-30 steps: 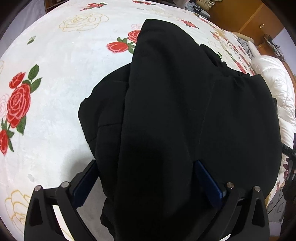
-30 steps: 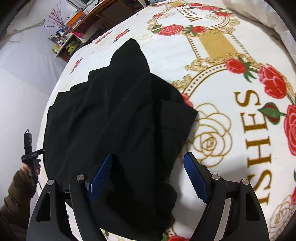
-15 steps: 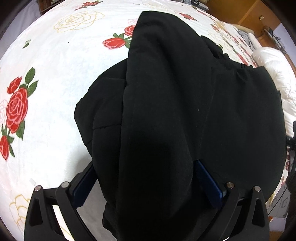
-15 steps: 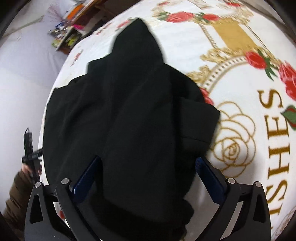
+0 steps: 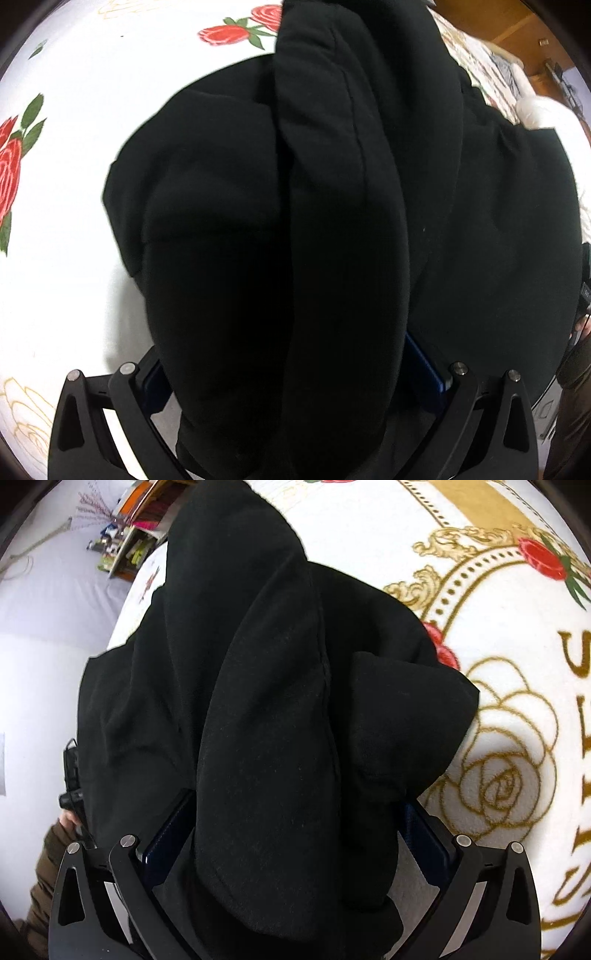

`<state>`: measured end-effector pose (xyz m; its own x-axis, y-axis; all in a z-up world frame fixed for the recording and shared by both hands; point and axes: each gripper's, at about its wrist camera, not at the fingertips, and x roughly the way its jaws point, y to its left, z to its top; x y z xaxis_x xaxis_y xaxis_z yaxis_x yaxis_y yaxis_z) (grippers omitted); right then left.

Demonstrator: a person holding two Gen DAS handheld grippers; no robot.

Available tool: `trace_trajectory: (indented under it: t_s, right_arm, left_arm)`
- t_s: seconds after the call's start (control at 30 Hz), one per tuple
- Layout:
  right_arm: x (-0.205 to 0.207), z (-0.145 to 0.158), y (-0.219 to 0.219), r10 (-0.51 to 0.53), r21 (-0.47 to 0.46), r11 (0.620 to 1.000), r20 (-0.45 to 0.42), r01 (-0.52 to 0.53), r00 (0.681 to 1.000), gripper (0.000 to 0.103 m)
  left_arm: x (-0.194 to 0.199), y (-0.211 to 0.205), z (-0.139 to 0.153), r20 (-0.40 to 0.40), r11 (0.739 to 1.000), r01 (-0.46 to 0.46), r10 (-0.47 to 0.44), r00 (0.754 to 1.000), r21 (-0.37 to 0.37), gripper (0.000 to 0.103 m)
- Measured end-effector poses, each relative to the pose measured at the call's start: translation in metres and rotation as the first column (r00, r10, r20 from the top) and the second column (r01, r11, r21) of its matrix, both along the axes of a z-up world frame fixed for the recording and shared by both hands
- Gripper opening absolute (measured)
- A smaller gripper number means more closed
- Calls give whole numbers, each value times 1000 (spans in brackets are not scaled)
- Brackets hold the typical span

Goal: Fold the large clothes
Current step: 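Lift the coat edge with both grippers and fold it over the bundle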

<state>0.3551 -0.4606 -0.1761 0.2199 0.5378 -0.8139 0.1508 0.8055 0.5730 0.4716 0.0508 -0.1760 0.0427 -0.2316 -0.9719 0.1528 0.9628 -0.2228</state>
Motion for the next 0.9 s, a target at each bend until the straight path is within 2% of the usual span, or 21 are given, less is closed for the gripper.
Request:
trace_trajectory:
  t_s: [0.17,0.23,0.3,0.47,0.6,0.67,0.73,0.8,0.9]
  right_arm:
    - [6,3,15,33,-83,996,-26,-35,999,103]
    - [5,7,17,30,-101,994,-22,-32,999,100]
    - [2,14,21,32,-135,990,1,-31,999,93]
    - [-3,32,38,39,-214,976,37,-30,999,71]
    - [-10,46,53,70,-314,948,75,-43,995,58]
    - [-14,52,64,98,-393,918,102,-51,990,53]
    - [-18,56,73,115,-446,894,121,-49,986,51]
    - [-23,58,83,138,-503,863,141,-49,980,51]
    - [-23,58,87,133,-520,853,146,-39,980,51]
  left_arm:
    - [2,-12,-1,-2,999,18,-18,1000,36,103]
    - [-1,-17,3,20,999,19,-20,1000,40,95]
    - [-6,-25,10,51,998,39,-41,998,54,81]
    - [-17,-49,23,109,991,51,-65,992,125,64]
    - [-30,-64,34,170,981,27,-60,984,191,52]
    - [-35,-77,37,195,968,38,-89,977,250,51]
    - [-39,-86,37,204,960,25,-84,975,278,52]
    - [-38,-87,35,200,962,4,-61,978,274,56]
    - [-41,-78,31,202,973,-31,-17,979,231,59]
